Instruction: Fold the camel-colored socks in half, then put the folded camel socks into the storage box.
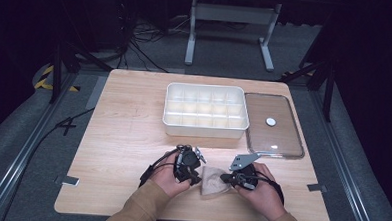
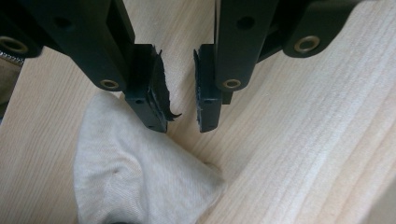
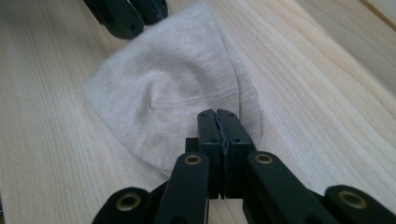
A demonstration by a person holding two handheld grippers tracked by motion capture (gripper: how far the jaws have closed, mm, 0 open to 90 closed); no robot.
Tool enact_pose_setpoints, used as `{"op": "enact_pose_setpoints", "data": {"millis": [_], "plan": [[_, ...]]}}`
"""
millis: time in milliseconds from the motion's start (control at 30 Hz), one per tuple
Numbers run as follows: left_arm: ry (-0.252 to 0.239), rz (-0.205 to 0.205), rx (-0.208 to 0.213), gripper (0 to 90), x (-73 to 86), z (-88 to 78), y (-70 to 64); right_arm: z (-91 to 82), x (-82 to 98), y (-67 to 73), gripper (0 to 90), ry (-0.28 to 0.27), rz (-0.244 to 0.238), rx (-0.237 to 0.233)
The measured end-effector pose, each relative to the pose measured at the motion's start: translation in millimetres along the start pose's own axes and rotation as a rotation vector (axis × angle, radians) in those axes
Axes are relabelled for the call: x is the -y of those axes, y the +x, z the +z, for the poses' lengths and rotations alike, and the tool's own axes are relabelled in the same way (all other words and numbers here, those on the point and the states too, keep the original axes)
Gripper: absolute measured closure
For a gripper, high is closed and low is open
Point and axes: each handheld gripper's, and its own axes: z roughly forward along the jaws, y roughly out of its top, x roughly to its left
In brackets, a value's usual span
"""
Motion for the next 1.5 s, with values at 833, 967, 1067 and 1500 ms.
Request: {"op": "enact_pose_setpoints", "data": {"millis": [833, 967, 1067, 1500], "plan": [[-0.007, 0.010, -0.031, 74.1, 3.0, 6.6, 1.4, 5.8, 7.1, -4.4, 89.2, -0.052, 0.030, -0.073], [-0.003, 0.024, -0.027, 74.8, -1.0, 11.0, 0.0, 6.4, 9.8, -5.6, 89.4, -0.068, 0.036, -0.079], [-0.004, 0.031, -0.004, 75.5, -4.3, 13.2, -0.4, 6.7, 11.9, -5.9, 89.5, -0.081, 0.040, -0.081], [0.037, 0.156, 0.011, 75.7, -10.1, 11.5, -19.2, 6.7, 8.2, 4.0, 89.5, -0.058, -0.002, -0.017]]}}
